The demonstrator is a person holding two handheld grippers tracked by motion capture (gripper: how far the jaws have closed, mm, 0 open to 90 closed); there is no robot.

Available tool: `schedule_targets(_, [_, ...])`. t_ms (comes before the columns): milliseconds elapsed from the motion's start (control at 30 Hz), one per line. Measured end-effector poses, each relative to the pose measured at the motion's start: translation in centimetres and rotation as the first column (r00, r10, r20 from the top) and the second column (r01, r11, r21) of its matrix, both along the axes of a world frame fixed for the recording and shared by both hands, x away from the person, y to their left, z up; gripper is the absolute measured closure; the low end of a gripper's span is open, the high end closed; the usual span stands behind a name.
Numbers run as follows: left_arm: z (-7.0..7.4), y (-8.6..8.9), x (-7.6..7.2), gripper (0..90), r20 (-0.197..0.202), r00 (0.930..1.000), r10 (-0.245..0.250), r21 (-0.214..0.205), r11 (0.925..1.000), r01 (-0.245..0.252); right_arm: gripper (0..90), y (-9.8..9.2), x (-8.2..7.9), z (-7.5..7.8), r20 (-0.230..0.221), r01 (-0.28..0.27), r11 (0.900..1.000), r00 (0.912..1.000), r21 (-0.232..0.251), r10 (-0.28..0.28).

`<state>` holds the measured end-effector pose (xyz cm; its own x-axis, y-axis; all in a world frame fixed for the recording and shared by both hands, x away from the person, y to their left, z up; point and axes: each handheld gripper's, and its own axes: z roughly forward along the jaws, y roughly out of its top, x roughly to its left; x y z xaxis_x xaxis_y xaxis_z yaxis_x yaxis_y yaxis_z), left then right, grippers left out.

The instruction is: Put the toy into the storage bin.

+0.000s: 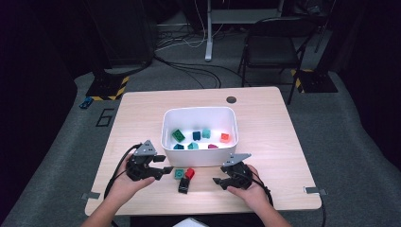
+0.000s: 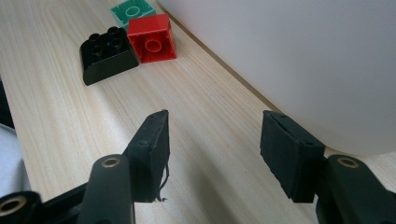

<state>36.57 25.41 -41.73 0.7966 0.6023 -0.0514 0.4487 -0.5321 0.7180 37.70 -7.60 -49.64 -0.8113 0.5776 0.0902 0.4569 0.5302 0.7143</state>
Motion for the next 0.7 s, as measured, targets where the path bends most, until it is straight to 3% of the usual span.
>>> schedule_targets(100, [-1.6, -0.5, -0.4, 44.0, -0.016, 0.9999, 0.003, -0.012, 0.9999, -0.003, 41.8, 0.0, 0.0, -0.1, -0.005, 0.001, 1.0000, 1.0000, -0.002, -0.001])
schedule_targets(300, [-3.6, -1.4, -0.8, 43.2, -0.027, 0.9996, 0.000, -0.010, 0.9999, 0.000, 41.7, 0.0, 0.0, 0.0, -0.006, 0.006, 1.0000, 1.0000, 0.000, -0.006])
schedule_targets(433, [-5.5, -2.0, -1.1, 43.2, -0.065, 0.9979, 0.000, -0.029, 0.9996, -0.002, 41.6, 0.0, 0.0, 0.0, -0.003, 0.004, 1.0000, 1.0000, 0.000, -0.004])
schedule_targets(700, [-7.0, -2.8, -1.3, 43.2, -0.081, 0.9967, -0.004, -0.013, 0.9999, 0.003, 41.6, 0.0, -0.1, 0.0, -0.001, 0.008, 1.0000, 1.0000, 0.003, -0.008])
